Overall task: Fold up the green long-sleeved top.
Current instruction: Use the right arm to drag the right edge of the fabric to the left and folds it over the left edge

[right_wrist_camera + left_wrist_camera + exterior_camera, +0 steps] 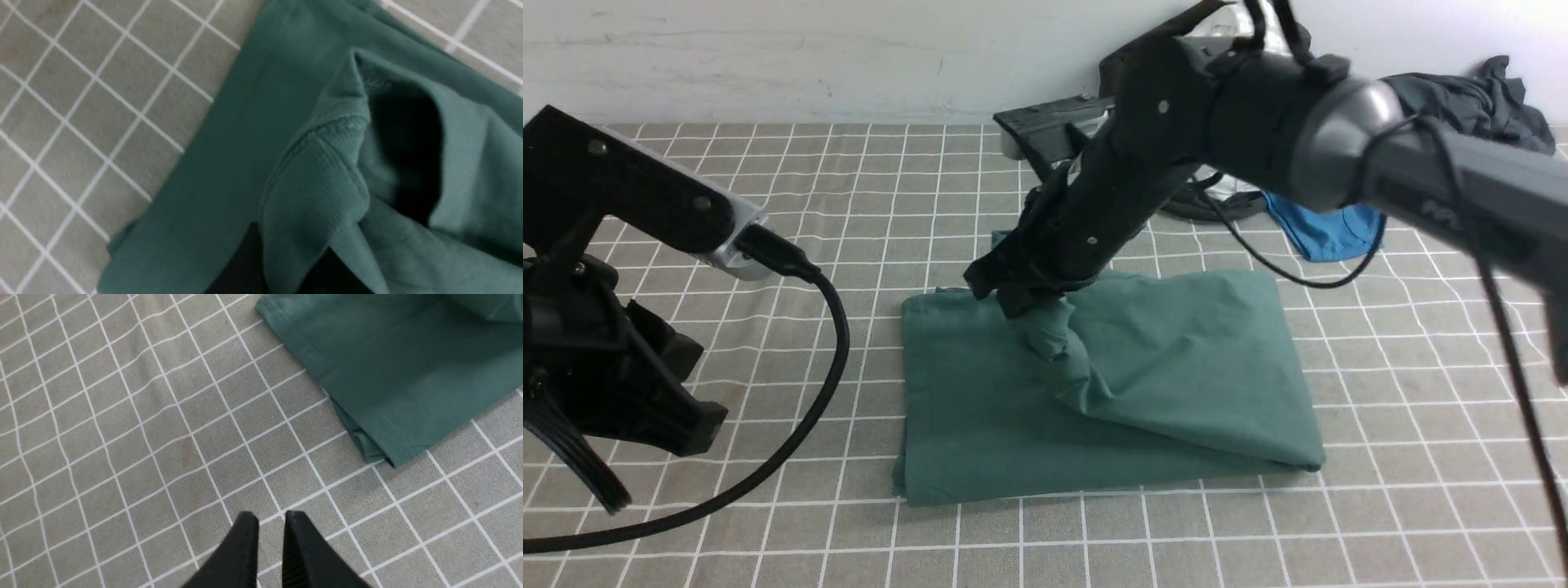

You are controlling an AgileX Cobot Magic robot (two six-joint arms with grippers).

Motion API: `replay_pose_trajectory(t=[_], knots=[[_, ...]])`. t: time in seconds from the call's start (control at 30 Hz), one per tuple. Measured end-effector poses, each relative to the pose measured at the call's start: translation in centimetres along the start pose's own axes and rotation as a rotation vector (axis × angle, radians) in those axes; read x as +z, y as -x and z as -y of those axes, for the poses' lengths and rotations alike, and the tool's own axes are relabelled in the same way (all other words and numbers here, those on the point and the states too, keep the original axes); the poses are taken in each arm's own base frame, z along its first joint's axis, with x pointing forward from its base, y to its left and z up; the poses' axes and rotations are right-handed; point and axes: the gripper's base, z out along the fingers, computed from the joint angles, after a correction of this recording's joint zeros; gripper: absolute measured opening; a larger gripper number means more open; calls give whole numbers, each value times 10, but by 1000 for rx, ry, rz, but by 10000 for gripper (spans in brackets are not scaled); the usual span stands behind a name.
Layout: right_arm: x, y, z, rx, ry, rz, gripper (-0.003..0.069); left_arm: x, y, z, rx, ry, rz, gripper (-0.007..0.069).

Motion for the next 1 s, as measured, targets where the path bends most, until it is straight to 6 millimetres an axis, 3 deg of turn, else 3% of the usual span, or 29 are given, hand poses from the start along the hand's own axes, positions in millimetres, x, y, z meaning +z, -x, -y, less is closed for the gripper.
replay_pose_trajectory(t=[0.07,0.17,0.27,0.4,0.43,0.47,0.57,0.67,0.8,1.0], knots=[[19,6,1,23,29,3,49,-1,-1,0,0,0,-6,78],[33,7,1,50,64,-5,65,-1,-2,0,0,0,-15,78],[40,8,-2,72,114,-25,139,-1,-2,0,0,0,-16,78],[21,21,-10,39,160,-10,332,-1,-2,0,-1,0,-16,78],[20,22,-11,36,161,-9,350,-1,-2,0,-1,0,-16,78],[8,29,-12,13,163,1,409,-2,-2,0,-1,0,-15,78],[-8,37,-8,-27,125,18,456,-2,-2,0,-1,0,-15,78],[-13,39,0,-58,42,21,461,-2,-2,0,-1,0,-15,78],[-4,32,14,-41,-81,-34,409,-2,-2,0,-1,0,-15,78],[52,11,22,18,-56,-154,247,-2,-2,0,-1,0,-15,78]])
